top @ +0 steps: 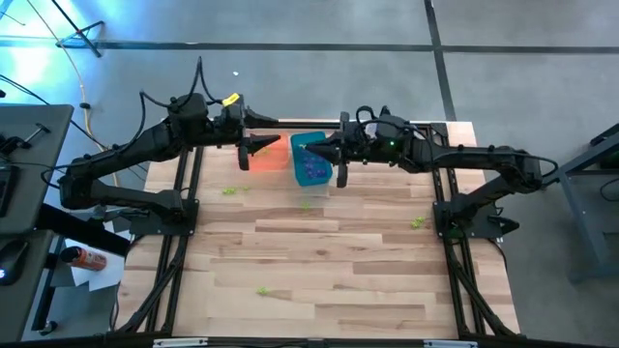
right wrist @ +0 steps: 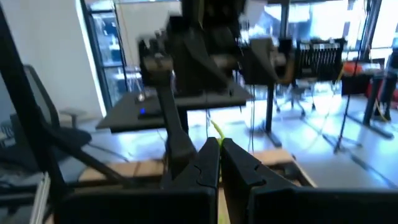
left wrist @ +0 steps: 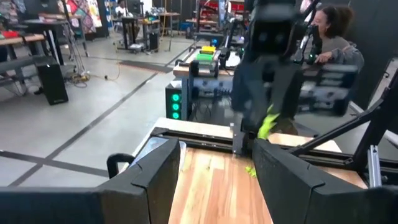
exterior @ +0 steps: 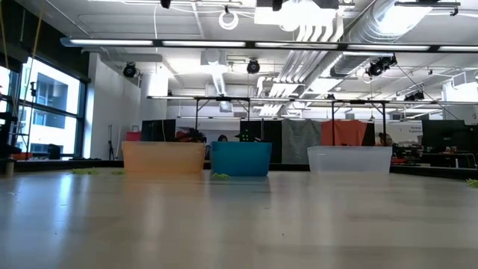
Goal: Sort Halloween decoration
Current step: Put the green spider toy into the orange bin
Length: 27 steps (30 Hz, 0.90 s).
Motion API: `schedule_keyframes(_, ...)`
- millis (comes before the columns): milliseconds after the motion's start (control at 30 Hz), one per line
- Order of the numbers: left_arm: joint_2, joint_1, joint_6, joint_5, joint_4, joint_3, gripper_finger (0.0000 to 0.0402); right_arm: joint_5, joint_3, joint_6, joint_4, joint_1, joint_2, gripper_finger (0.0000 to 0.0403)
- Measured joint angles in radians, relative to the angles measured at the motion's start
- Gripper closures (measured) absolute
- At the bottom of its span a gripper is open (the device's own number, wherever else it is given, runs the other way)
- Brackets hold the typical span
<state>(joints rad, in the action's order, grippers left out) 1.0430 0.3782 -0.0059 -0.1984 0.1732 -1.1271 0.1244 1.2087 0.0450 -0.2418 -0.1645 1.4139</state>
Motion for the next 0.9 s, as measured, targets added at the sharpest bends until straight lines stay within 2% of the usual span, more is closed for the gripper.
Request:
schedule_keyframes(300,0.094,-0.028,0.062,-0.004,-0.056,0.000,0.0212,-0.002,0.000,-0.003,-0.148,0.053,0.000,0.0403)
schedule_keyframes(433,0.135,-0.058,0.121,-0.006,-0.108,0.001,0.0212,-0.028,0.000,-0.048,-0.138,0.063,0.000,0.0403)
schedule_keyframes(633,0.157,-0.086,0.116,-0.008,-0.226,0.001,0.0212,-0.066,0.000,-0.095,-0.132,0.052,0.000,0.0403)
schedule_keyframes(833,0.155,-0.093,0.092,-0.132,-0.217,0.001,0.0212,-0.064,0.000,-0.105,-0.132,0.031,0.000,0.0403)
schedule_keyframes(900,0.155,-0.093,0.087,-0.132,-0.224,0.001,0.0212,-0.047,0.000,-0.104,-0.132,0.027,0.000,0.0403)
